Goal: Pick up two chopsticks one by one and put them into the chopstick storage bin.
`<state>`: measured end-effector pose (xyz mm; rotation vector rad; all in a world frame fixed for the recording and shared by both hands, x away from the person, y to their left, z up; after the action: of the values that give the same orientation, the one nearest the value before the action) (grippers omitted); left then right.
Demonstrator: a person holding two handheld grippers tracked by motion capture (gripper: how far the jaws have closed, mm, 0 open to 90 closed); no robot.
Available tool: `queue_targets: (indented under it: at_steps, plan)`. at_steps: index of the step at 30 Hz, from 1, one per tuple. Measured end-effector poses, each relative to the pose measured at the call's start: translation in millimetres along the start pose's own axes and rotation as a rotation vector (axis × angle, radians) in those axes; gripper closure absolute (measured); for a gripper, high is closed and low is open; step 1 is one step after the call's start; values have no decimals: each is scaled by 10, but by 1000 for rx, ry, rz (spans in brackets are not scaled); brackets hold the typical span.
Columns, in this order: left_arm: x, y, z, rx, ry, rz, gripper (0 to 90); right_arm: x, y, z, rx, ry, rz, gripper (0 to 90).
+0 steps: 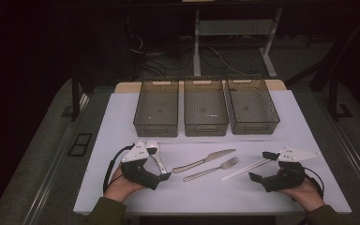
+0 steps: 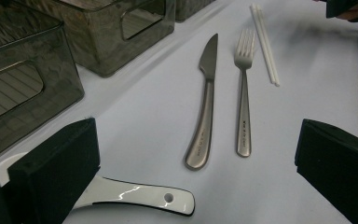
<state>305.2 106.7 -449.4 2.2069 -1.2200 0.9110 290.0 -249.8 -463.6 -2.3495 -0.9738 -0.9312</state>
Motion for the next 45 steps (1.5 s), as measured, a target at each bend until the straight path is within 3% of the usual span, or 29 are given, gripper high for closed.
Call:
queue_targets:
  at_steps: [15,17,20,21,25,29,30,31,33,39,45]
  plan:
    - [10,14,-9,-10,7,1,0,-7,-11,-1,-1,-27,-9,51]
    - [10,17,-9,-11,7,1,0,-13,-36,4,17,-53,-20,147]
    - [10,19,-9,-13,7,3,0,-11,-52,0,25,-63,-28,203]
    - [11,22,-9,-14,7,2,0,-9,-74,-7,39,-67,-32,279]
    - [15,32,-12,-15,8,2,0,-17,-110,16,64,-89,-36,372]
    - [17,32,-8,-18,8,2,0,-10,-157,72,81,-115,-54,533]
    - [14,30,-7,-19,8,2,0,3,-192,104,92,-127,-67,612]
    - [13,30,-5,-20,9,1,0,3,-192,104,92,-127,-67,612]
    - [9,30,-5,-21,9,-4,0,21,-239,162,102,-145,-86,708]
    - [6,40,7,-24,6,-3,0,39,-313,263,123,-181,-113,829]
    - [1,41,14,-26,6,-6,0,47,-347,367,122,-213,-137,896]
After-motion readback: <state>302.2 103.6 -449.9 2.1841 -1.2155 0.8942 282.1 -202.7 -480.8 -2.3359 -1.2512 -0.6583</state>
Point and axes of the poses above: each handheld gripper's, and its own axes: z roughly forward along the jaws, x roughly out of its top, y roughly to its right, the point moved 7 cm from there along z, roughly forward along the jaws, and after that the axes turned 12 degrees about -y, right-handed, at the moved point
